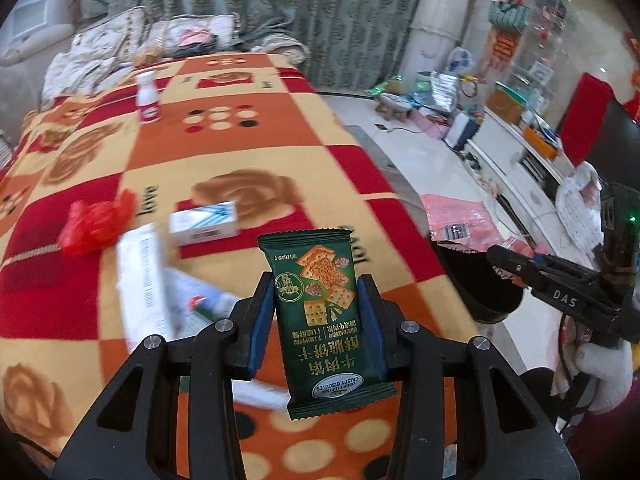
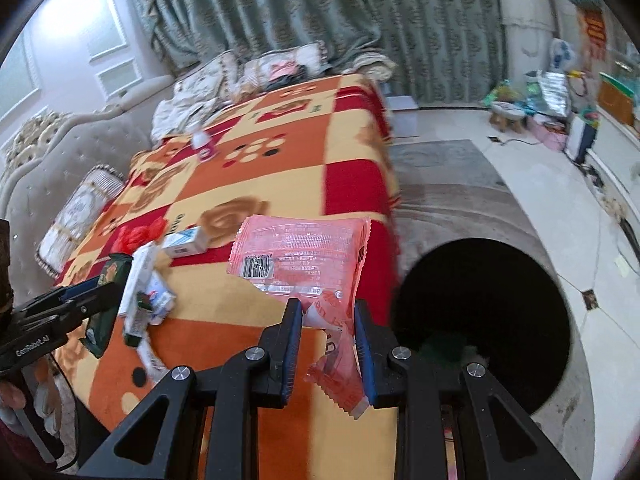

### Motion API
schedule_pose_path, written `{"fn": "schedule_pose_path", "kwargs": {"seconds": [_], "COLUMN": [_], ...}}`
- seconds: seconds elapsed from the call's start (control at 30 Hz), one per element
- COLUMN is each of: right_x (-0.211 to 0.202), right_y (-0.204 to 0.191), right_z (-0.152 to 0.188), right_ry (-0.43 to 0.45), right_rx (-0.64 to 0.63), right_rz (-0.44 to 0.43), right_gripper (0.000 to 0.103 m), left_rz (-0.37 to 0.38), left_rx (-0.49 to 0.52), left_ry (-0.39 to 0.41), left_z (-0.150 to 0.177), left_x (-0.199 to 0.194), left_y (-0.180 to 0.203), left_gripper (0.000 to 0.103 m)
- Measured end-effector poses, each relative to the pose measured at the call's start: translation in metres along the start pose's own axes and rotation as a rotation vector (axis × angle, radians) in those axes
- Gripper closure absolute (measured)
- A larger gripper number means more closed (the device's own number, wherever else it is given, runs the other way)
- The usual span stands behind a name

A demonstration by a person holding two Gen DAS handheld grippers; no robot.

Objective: Collect trash
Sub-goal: 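Carry cracker packet and pink wrapper over the black bin and open both tools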

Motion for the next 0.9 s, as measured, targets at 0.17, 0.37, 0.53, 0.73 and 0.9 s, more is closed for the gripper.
{"fn": "schedule_pose_path", "kwargs": {"seconds": [0.17, 0.37, 0.53, 0.73, 0.9], "right_x": [-0.01, -0.01, -0.009, -0.003, 0.002], "right_y": [0.036, 0.077, 0.106, 0.128, 0.141], "right_z": [0.011, 0.025, 0.035, 0.042, 0.047], "right_ry": [-0.001, -0.031, -0.05, -0.069, -0.077], "right_rx": [0.062, 0.142, 0.191, 0.23, 0.266], "right_rz": [0.064, 0.137, 0.183, 0.224, 0.227], "right_gripper": [0.078, 0.078, 0.078, 0.078, 0.07], "left_rz": [0.055, 0.11, 0.147, 0.19, 0.224], "left_rx": [0.039, 0.063, 0.084, 0.095, 0.093], "left_ry": [-0.019, -0.054, -0.077, -0.111, -0.136], "left_z": [-0.006, -0.012, -0.016, -0.016, -0.014], "left_x": [0.016, 0.042, 0.059, 0.083, 0.101], "left_y": [0.039, 0.083, 0.112, 0.141, 0.159], "left_gripper": [0.064, 0.064, 0.064, 0.064, 0.064]}}
Point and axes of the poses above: each gripper's, at about its wrist camera, not at the fingertips, and x roughly the way its jaws point, y to its right, z to its underside, the point moved 3 cm from there along x, roughly the way its jaws point, and after that the axes turned 10 degrees about -x, right-handed, at the moved point
